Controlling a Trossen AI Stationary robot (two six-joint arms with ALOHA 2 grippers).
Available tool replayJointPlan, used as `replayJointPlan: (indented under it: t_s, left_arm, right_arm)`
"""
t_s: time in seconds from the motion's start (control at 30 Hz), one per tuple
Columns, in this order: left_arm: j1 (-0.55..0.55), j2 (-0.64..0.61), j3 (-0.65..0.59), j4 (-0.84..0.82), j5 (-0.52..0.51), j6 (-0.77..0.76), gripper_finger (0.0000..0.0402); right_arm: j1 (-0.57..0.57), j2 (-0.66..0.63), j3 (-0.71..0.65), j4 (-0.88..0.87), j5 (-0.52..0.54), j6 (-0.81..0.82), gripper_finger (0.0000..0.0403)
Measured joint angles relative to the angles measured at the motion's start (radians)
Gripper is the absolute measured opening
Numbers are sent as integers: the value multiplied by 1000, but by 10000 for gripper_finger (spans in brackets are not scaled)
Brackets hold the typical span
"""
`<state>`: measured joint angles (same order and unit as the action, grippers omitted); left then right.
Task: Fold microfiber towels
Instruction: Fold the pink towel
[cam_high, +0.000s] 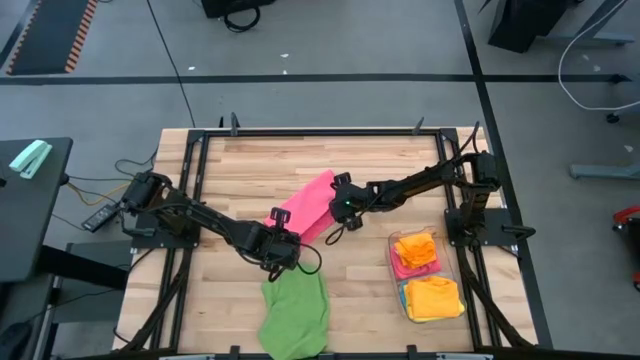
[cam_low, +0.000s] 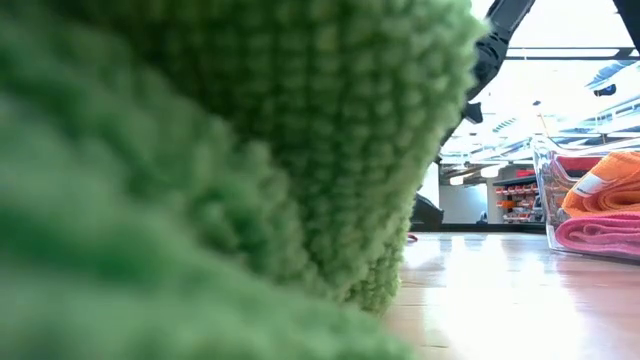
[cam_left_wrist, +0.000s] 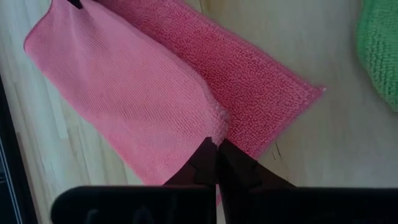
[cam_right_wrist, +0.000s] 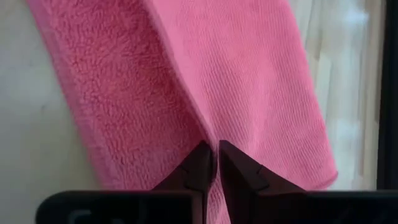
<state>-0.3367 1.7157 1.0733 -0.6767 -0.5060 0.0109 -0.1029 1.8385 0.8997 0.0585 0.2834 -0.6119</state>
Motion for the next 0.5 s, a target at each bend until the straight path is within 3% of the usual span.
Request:
replayJointPlan:
  t_s: [0.27,0.4,0.5]
  left_arm:
    - [-1,0,0,10,0,-32,35]
    - [-1,0,-1,36,11,-50,27]
    - [-1,0,-1,64,21,-52,14]
  right_arm:
    - [22,0,71,-127,80,-108,41]
    - [34,0,75,-164,76,-125,38]
    - [33,0,75,-188,73,-124,11]
